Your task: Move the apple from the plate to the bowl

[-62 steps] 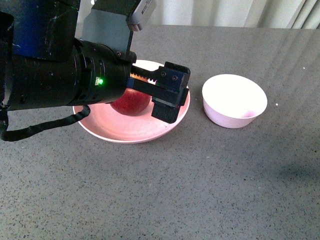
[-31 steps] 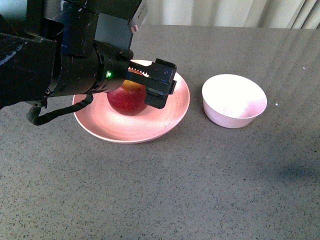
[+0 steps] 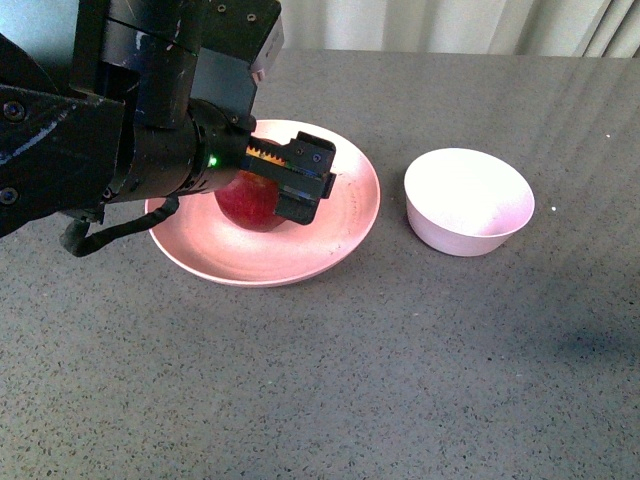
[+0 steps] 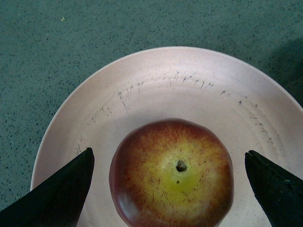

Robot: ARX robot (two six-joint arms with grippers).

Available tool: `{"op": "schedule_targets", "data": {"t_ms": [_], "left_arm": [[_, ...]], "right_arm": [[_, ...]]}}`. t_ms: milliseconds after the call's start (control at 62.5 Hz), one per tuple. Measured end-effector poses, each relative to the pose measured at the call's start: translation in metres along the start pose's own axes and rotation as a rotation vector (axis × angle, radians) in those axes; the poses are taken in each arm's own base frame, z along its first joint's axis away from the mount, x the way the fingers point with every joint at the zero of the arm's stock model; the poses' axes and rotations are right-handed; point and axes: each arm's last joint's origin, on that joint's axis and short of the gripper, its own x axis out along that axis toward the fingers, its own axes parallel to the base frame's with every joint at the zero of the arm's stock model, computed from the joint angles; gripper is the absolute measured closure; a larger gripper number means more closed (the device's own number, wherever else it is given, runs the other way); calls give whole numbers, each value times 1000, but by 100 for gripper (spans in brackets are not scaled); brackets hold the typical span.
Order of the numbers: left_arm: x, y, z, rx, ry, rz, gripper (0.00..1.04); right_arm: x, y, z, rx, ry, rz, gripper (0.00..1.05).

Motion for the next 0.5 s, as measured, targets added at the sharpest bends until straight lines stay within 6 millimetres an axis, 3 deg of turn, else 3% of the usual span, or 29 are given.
{"op": "schedule_targets", "data": {"t_ms": [192,304,496], "left_arm": [[4,0,-7,6,30,4,9],[4,0,-7,11,32,7,27],[3,-2,-4,19,26,6,32]], "right_arm": [[0,0,0,0,0,0,9],[0,0,0,0,0,0,9],[0,0,0,0,0,0,9]]}}
